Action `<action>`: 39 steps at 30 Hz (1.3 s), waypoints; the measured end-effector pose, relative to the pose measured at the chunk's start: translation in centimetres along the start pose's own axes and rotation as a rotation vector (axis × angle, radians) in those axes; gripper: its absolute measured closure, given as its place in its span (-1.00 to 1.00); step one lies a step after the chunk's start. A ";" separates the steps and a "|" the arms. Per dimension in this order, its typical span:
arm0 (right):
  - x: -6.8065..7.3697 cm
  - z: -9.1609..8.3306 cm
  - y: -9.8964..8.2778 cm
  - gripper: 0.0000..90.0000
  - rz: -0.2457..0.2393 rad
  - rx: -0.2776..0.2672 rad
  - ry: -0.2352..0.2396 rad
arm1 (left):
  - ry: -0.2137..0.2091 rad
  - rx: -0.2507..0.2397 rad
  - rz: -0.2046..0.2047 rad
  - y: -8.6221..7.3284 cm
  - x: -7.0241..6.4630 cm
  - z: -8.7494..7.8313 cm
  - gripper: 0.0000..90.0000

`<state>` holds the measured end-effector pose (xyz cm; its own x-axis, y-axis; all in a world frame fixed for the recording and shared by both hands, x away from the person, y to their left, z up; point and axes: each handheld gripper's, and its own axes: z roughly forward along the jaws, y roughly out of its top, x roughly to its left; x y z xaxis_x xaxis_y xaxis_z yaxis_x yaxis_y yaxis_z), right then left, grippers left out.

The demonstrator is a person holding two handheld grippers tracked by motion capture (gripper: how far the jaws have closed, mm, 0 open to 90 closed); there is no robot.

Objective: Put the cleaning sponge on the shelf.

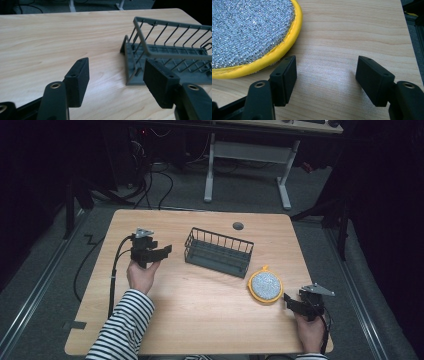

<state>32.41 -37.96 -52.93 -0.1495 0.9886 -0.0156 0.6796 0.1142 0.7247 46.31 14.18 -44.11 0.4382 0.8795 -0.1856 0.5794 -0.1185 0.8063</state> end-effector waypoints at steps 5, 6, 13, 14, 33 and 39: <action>0.0 0.0 0.0 -0.26 -0.001 -0.001 0.002 | 0.009 0.013 -0.004 -1.7 0.7 -1.3 -0.17; 0.0 0.0 0.0 -0.26 -0.001 -0.002 0.002 | 0.017 0.016 0.000 -2.1 0.9 -1.6 -0.19; 0.0 0.0 0.0 -0.26 -0.001 -0.002 0.002 | 0.023 0.013 -0.016 -4.1 1.7 -2.9 -0.19; 0.0 0.0 0.0 -0.26 -0.001 -0.002 0.002 | 0.028 0.013 -0.012 -4.4 1.8 -3.1 -0.19; 0.1 0.0 0.0 -0.26 -0.004 -0.001 0.004 | 0.064 0.028 -0.070 -9.8 3.7 -5.1 -0.22; 0.1 0.0 0.0 -0.26 -0.003 -0.002 0.005 | 0.083 0.035 -0.090 -10.8 4.2 -4.7 -0.22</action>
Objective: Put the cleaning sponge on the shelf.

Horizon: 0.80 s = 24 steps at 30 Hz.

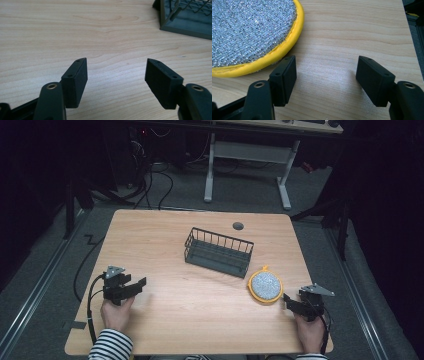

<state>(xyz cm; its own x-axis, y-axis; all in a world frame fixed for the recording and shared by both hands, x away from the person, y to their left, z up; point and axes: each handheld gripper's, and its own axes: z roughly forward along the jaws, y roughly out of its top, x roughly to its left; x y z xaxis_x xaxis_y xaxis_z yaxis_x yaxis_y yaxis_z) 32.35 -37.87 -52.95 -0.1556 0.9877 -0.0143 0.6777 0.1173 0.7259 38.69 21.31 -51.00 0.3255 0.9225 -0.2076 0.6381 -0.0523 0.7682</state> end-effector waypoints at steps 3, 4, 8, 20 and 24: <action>0.0 0.0 0.0 -0.27 -0.001 0.000 0.000 | 0.013 0.016 0.010 -0.4 0.0 0.6 -0.23; 0.0 0.0 0.0 -0.27 -0.001 0.001 0.000 | 0.015 0.020 0.016 -0.4 -0.1 0.7 -0.24; 0.0 0.0 0.0 -0.27 -0.002 0.001 -0.001 | 0.016 0.012 0.032 -0.4 -0.3 0.9 -0.27; -0.2 0.0 0.0 -0.25 0.016 -0.001 0.010 | 0.073 0.037 0.064 -1.6 0.0 1.8 -0.29; 0.0 0.0 0.1 -0.25 0.009 0.000 -0.004 | 0.097 0.043 0.079 -1.8 0.1 2.0 -0.31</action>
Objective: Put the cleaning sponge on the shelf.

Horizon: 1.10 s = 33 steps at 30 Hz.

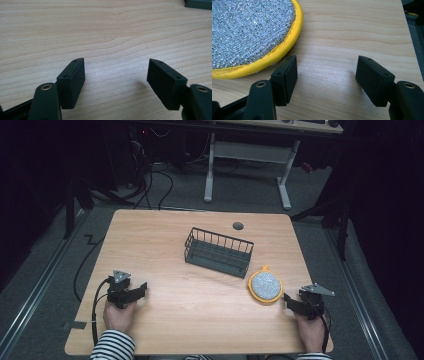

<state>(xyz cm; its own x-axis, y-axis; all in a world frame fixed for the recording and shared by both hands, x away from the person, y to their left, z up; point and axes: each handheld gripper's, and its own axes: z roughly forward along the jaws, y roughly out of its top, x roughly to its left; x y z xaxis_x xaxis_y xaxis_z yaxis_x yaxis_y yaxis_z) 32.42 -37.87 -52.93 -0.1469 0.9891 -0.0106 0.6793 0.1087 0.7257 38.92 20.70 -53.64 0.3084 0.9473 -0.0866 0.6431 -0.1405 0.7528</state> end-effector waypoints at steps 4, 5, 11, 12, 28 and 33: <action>-0.1 0.0 0.0 -0.24 0.012 0.000 0.004 | 0.003 0.007 0.016 0.1 -0.1 0.1 -0.34; -0.1 -0.1 0.1 -0.21 0.019 0.010 0.007 | 0.003 0.006 0.017 0.1 -0.2 0.2 -0.35; -0.6 -1.6 0.8 -0.10 0.077 -0.002 0.067 | 0.019 0.015 0.038 0.1 -0.4 0.2 -0.37; -0.6 -1.9 1.0 -0.11 0.076 -0.010 0.078 | 0.019 0.015 0.038 0.1 -0.4 0.2 -0.37; 2.8 -0.4 5.8 -0.23 -0.010 0.068 0.199 | 0.039 0.025 0.062 0.2 -0.8 0.3 -0.38; 2.9 1.1 7.1 -0.22 -0.001 0.077 0.194 | 0.039 0.022 0.060 0.1 -0.8 0.3 -0.38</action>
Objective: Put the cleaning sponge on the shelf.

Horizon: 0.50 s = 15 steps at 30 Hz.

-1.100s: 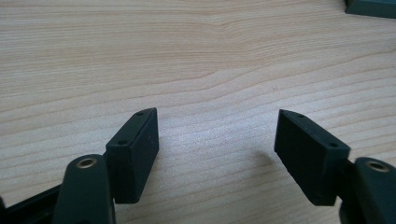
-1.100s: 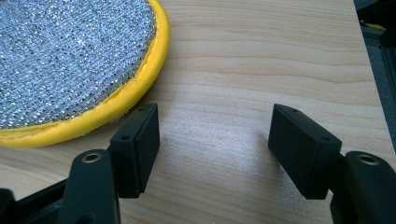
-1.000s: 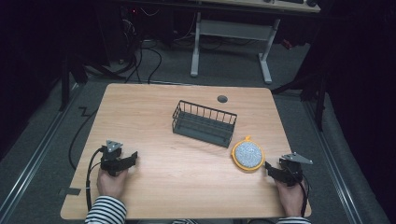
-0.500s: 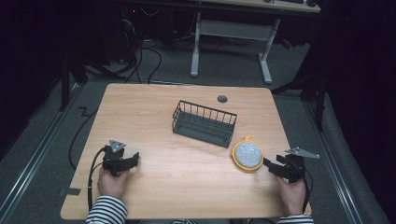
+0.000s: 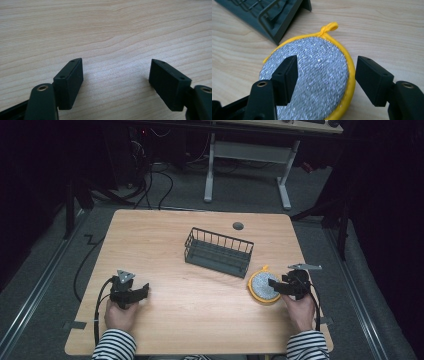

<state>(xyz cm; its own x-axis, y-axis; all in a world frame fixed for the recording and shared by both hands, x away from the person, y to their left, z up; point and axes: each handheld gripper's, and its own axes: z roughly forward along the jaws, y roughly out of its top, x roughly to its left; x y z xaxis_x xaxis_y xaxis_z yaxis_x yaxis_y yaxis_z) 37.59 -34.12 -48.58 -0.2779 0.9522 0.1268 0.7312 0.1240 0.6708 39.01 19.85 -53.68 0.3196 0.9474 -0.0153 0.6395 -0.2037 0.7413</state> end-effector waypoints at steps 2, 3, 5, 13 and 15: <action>-0.3 0.6 0.4 -0.18 0.019 0.018 0.006 | -0.001 -0.001 -0.001 0.0 0.0 0.0 -0.38; -0.6 1.0 0.7 -0.15 0.039 0.044 -0.011 | -0.001 -0.001 -0.002 0.0 0.0 0.0 -0.38; -1.1 1.4 0.8 -0.11 0.067 0.062 -0.010 | -0.002 0.000 -0.001 0.0 0.0 0.0 -0.38; -2.8 2.6 0.5 0.10 0.143 0.100 0.057 | -0.002 0.001 0.000 0.0 0.0 0.0 -0.37; -2.9 2.7 0.4 0.19 0.145 0.101 0.075 | -0.002 0.001 -0.001 0.0 0.0 0.0 -0.37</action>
<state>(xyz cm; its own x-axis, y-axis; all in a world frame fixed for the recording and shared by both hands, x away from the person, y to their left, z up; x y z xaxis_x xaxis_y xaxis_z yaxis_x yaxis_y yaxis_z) 40.36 -36.08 -50.67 -0.2080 0.9392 0.2732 0.8245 0.0181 0.5656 38.97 19.87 -53.67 0.3205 0.9471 -0.0170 0.6401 -0.2033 0.7409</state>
